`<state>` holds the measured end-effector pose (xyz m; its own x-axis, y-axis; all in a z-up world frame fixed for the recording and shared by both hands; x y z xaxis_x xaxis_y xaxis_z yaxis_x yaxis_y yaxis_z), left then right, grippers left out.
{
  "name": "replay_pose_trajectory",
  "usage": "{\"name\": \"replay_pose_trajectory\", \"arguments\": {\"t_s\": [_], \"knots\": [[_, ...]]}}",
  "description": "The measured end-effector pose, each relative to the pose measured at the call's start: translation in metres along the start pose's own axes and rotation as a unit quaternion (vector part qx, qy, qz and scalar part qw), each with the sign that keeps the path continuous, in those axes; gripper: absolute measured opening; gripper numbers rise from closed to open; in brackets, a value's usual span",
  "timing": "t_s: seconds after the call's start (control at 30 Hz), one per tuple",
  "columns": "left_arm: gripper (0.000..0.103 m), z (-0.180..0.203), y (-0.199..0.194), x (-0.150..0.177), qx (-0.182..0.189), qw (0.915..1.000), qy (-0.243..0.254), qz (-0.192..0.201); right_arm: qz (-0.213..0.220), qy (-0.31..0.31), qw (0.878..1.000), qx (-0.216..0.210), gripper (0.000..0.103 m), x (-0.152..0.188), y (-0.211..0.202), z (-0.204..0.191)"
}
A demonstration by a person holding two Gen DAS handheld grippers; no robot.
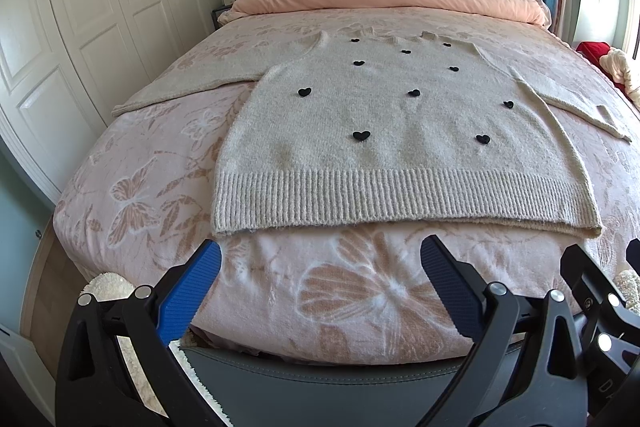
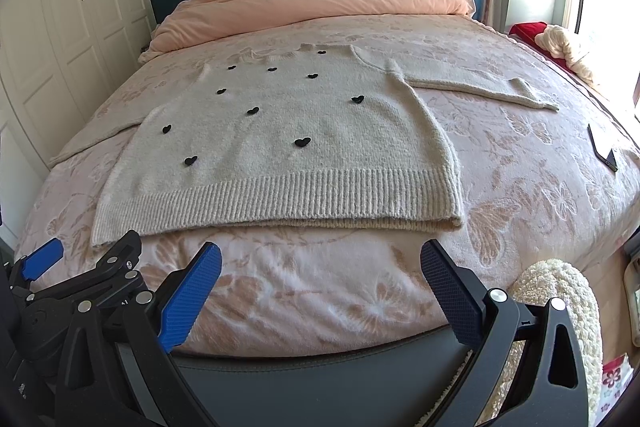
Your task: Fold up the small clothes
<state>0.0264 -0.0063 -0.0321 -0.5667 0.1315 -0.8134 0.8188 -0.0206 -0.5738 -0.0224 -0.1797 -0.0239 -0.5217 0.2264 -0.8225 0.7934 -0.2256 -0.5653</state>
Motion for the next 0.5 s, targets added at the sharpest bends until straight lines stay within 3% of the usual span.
{"name": "replay_pose_trajectory", "arguments": {"t_s": [0.5], "knots": [[0.097, 0.0021, 0.0054, 0.0064, -0.004, 1.0000, 0.002, -0.008, -0.012, 0.006, 1.000, 0.002, 0.098, 0.0059, 0.0055, -0.0007]]}}
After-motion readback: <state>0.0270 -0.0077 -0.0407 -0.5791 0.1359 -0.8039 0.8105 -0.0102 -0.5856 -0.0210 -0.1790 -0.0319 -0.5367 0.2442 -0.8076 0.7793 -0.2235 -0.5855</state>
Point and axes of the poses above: each gripper's, at about its wrist camera, not at the fingertips, and y roughly the way its jaws point, z to its right, x to its underside, the point moved 5 cm from there along y, roughly the way its jaws point, and after that the axes turned 13 degrees about z, right-handed, at the moved point
